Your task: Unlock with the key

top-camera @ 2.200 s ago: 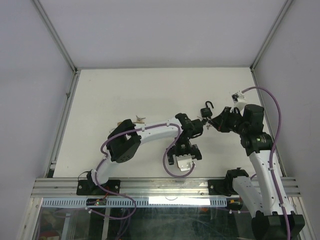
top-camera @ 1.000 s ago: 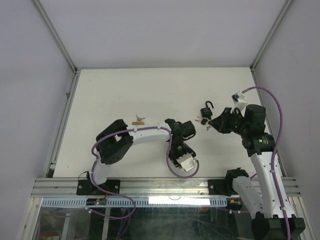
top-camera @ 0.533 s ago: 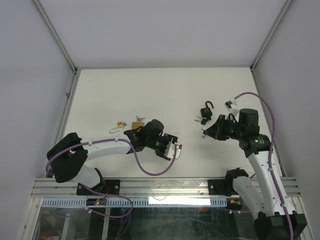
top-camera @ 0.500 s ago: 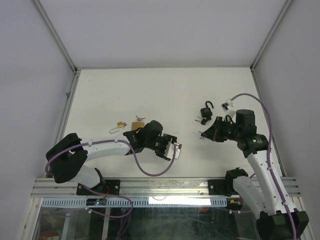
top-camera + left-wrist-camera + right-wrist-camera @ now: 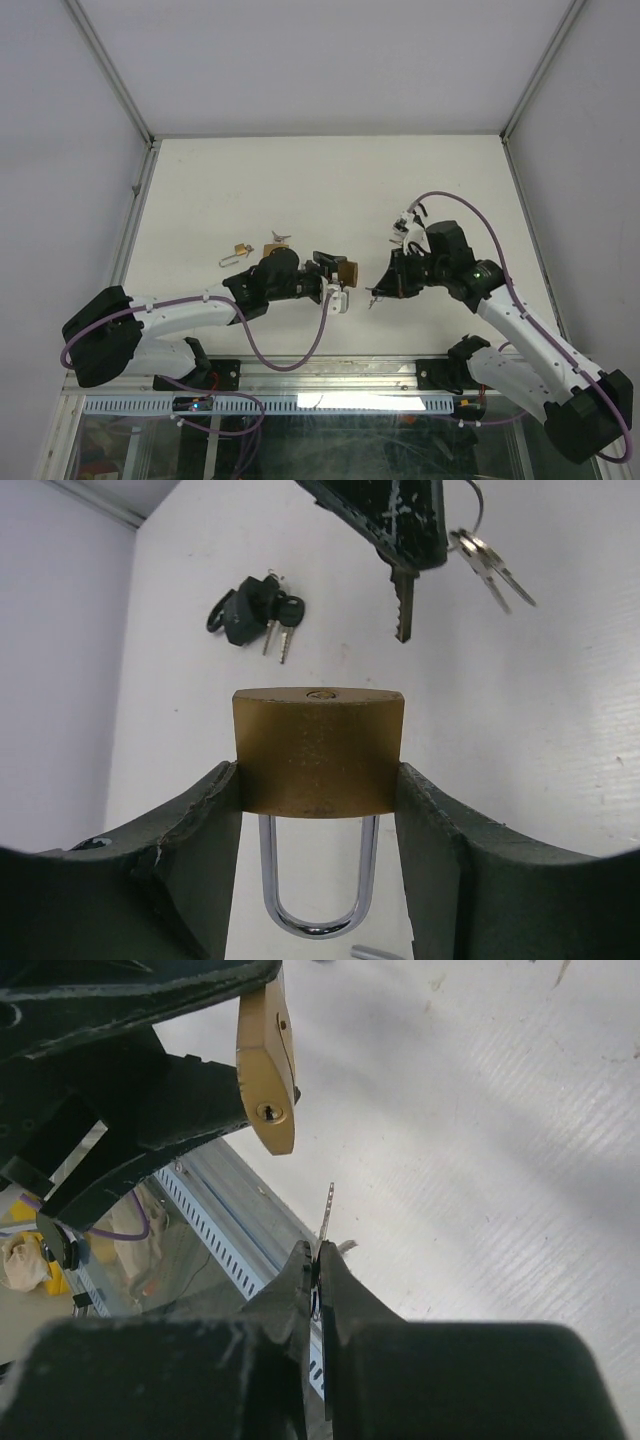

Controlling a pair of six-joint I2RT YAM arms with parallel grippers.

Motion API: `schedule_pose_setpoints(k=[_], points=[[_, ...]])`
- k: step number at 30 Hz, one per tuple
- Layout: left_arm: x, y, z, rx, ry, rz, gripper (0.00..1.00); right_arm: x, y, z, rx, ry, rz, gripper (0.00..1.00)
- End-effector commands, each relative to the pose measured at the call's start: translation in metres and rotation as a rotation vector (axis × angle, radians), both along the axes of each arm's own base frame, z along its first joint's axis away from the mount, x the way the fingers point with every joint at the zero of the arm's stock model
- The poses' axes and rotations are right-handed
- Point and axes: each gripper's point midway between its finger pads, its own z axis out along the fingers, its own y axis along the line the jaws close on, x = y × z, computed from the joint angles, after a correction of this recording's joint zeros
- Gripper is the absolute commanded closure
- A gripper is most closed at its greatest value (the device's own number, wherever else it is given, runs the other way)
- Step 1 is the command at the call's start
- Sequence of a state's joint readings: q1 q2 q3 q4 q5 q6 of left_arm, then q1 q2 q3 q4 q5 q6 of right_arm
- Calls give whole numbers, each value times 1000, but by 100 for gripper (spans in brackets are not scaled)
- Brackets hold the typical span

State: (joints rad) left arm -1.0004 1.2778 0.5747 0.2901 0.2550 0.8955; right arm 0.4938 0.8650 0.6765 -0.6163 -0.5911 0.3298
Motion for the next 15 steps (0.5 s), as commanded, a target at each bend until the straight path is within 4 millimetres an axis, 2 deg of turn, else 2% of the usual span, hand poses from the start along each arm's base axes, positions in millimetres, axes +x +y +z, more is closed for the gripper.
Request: schedule_pose_setpoints(k=[1, 3, 5, 9, 12, 15], points=[[19, -14, 73, -161, -196, 35, 100, 31, 19, 43, 96, -204, 15, 100], [24, -15, 78, -151, -234, 48, 100, 41, 23, 58, 129, -261, 4, 100], [30, -14, 82, -137, -261, 70, 100, 43, 22, 64, 128, -295, 2, 100], [36, -10, 85, -111, -304, 94, 100, 41, 14, 69, 100, -340, -8, 100], [37, -12, 95, -138, -318, 95, 100, 40, 18, 75, 146, -358, 0, 100], [35, -16, 103, -160, -340, 74, 100, 48, 20, 79, 156, -378, -16, 100]])
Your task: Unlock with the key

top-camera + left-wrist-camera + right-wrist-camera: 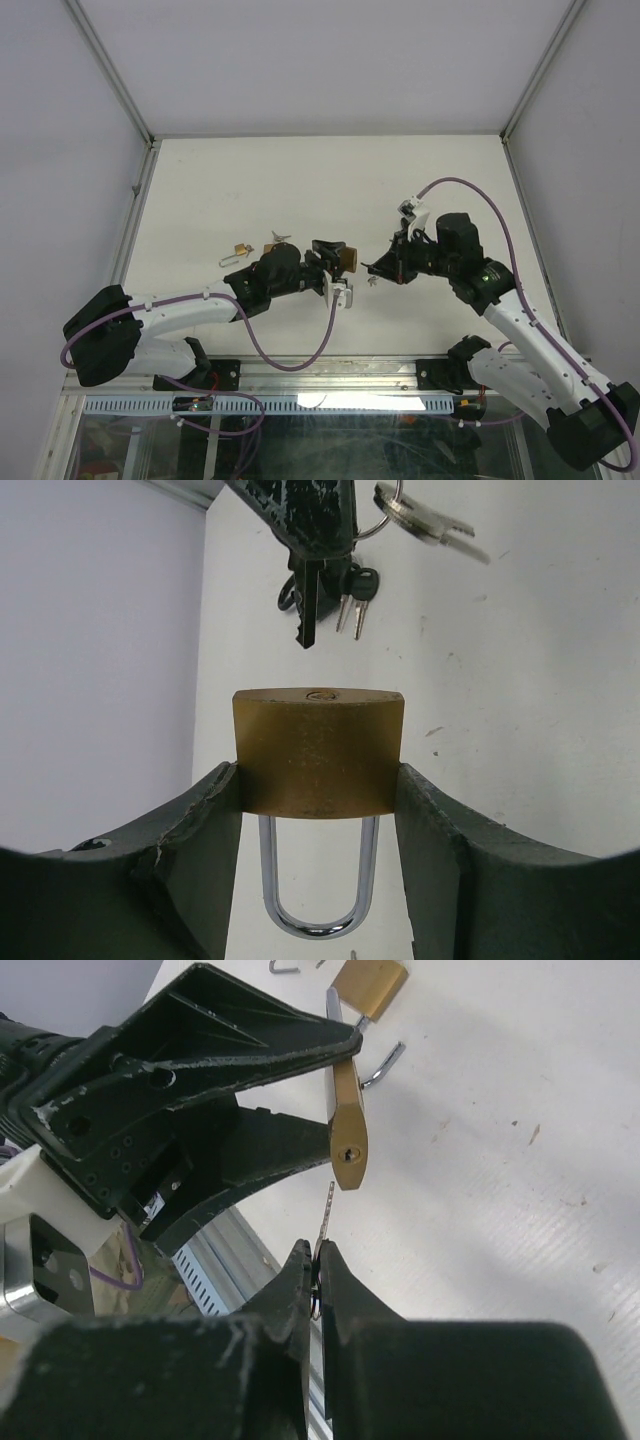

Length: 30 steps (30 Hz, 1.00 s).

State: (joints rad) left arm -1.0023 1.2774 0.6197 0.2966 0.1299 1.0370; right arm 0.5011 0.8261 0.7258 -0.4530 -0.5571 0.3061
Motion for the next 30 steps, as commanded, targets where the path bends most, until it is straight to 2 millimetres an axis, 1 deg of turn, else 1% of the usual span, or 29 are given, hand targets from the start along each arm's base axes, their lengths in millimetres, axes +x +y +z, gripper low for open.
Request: schedule_pose_setpoints(k=[1, 3, 5, 7, 11, 16, 20, 23, 25, 30], points=[[6, -19, 80, -181, -167, -28, 100, 19, 9, 34, 71, -142, -7, 100], [4, -20, 83, -190, -184, -43, 100, 21, 13, 39, 96, -162, 7, 100], [4, -22, 85, -198, -189, -48, 100, 23, 14, 34, 81, -143, 1, 100], [4, -22, 87, -203, -190, -49, 100, 25, 10, 29, 50, -137, -17, 100], [4, -24, 90, -209, -185, -49, 100, 27, 10, 31, 70, -161, -24, 100], [2, -27, 92, -216, -181, -60, 100, 25, 14, 31, 87, -162, -1, 100], [6, -27, 94, -222, -181, -43, 100, 22, 12, 24, 57, -140, 13, 100], [6, -26, 95, -223, -182, -38, 100, 19, 12, 28, 73, -157, 22, 100], [6, -26, 94, -224, -181, -38, 100, 18, 13, 27, 84, -150, 22, 100], [7, -26, 96, -231, -186, -33, 100, 22, 8, 22, 51, -143, -13, 100]])
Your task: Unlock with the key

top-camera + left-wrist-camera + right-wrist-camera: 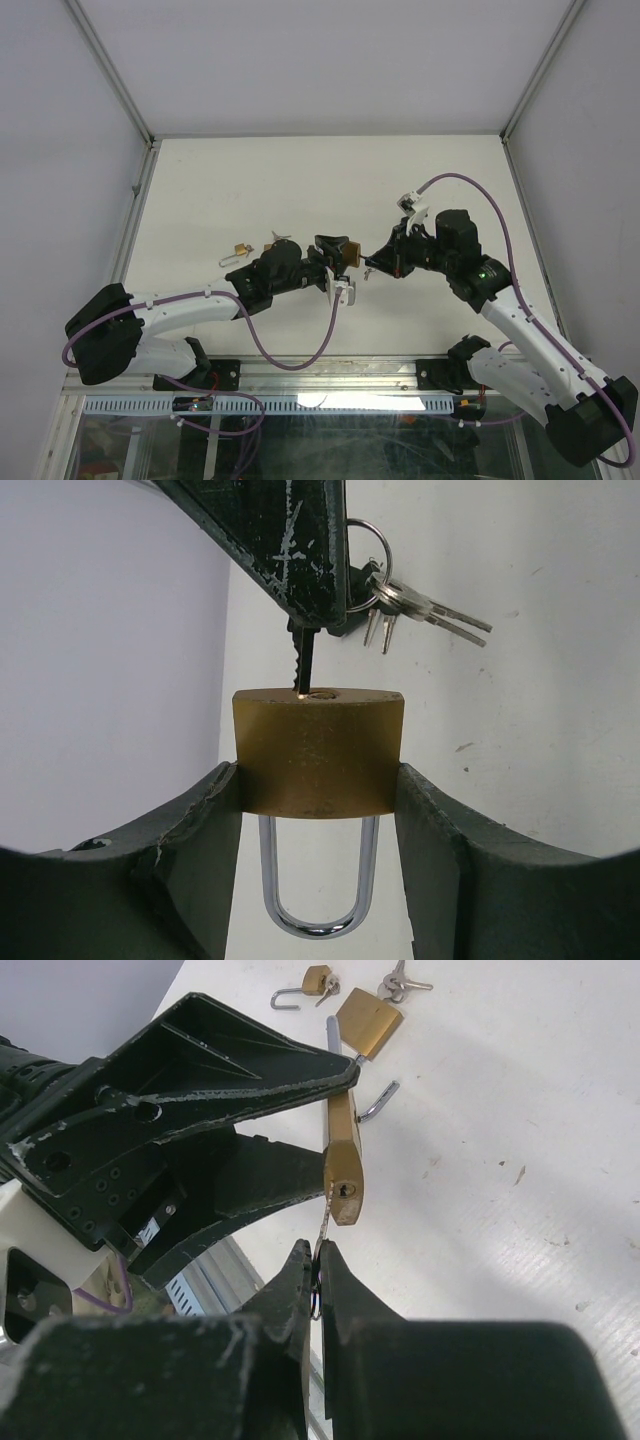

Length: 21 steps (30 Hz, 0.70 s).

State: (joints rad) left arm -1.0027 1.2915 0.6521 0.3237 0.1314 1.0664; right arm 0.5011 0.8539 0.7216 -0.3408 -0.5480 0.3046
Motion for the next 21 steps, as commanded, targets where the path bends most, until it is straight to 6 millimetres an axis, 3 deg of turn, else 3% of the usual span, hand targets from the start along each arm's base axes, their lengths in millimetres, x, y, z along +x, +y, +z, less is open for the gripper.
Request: schedule_pose_setpoints(k=[1, 13, 21], points=[[2, -18, 80, -206, -137, -22, 100, 5, -1, 12, 13, -70, -12, 100], [3, -19, 85, -227, -140, -24, 100, 3, -1, 6, 3, -47, -10, 100], [-1, -21, 87, -234, -143, -45, 100, 6, 5, 15, 39, -67, 7, 100]])
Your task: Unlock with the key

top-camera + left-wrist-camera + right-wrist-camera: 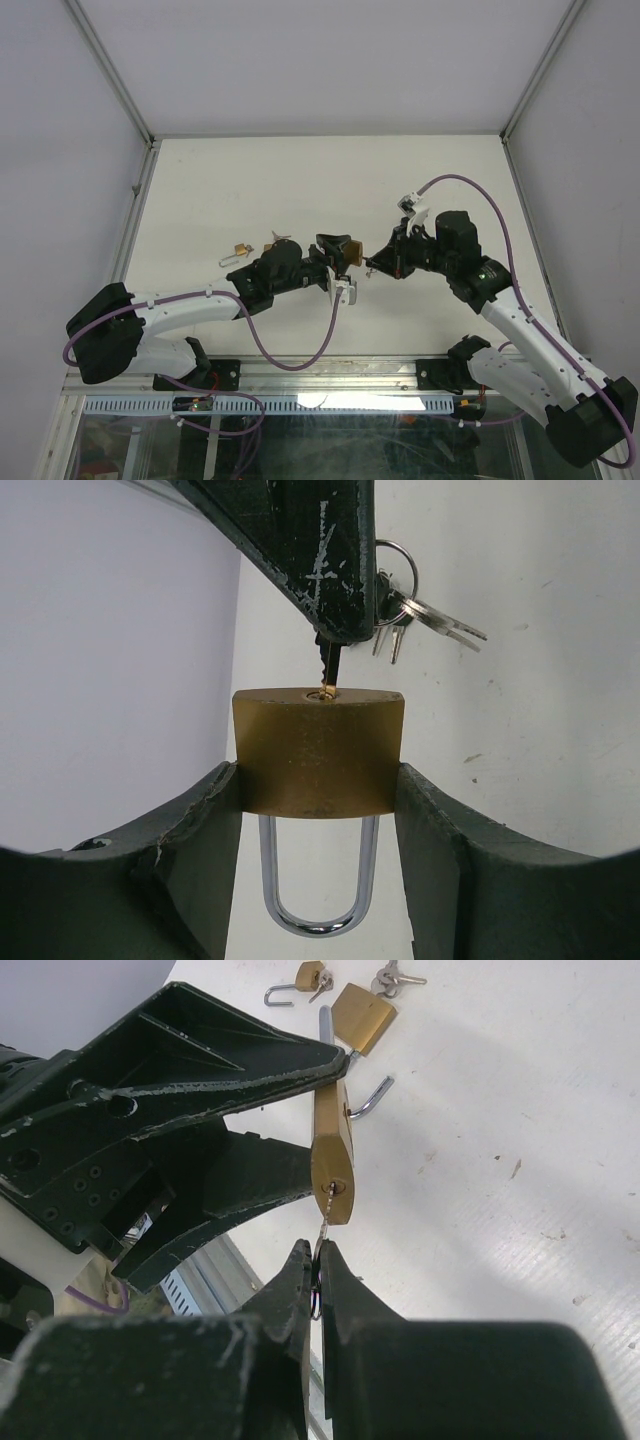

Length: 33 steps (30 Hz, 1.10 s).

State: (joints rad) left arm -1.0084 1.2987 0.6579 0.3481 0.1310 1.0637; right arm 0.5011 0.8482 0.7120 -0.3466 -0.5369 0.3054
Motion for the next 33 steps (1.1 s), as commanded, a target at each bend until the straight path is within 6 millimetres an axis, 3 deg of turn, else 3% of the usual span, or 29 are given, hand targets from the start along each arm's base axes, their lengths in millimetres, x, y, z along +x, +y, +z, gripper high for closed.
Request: schedule_pose_setpoints(k=[1, 9, 18, 33], points=[[-1, -17, 81, -214, -135, -40, 100, 8, 7, 20, 47, -77, 15, 100], [-10, -23, 87, -240, -148, -100, 100, 17, 15, 32, 107, -128, 14, 100], [-27, -27, 83, -221, -151, -195, 100, 27, 10, 40, 48, -265, 25, 100], [-25, -27, 85, -232, -150, -181, 100, 37, -1, 51, 73, -345, -84, 100]])
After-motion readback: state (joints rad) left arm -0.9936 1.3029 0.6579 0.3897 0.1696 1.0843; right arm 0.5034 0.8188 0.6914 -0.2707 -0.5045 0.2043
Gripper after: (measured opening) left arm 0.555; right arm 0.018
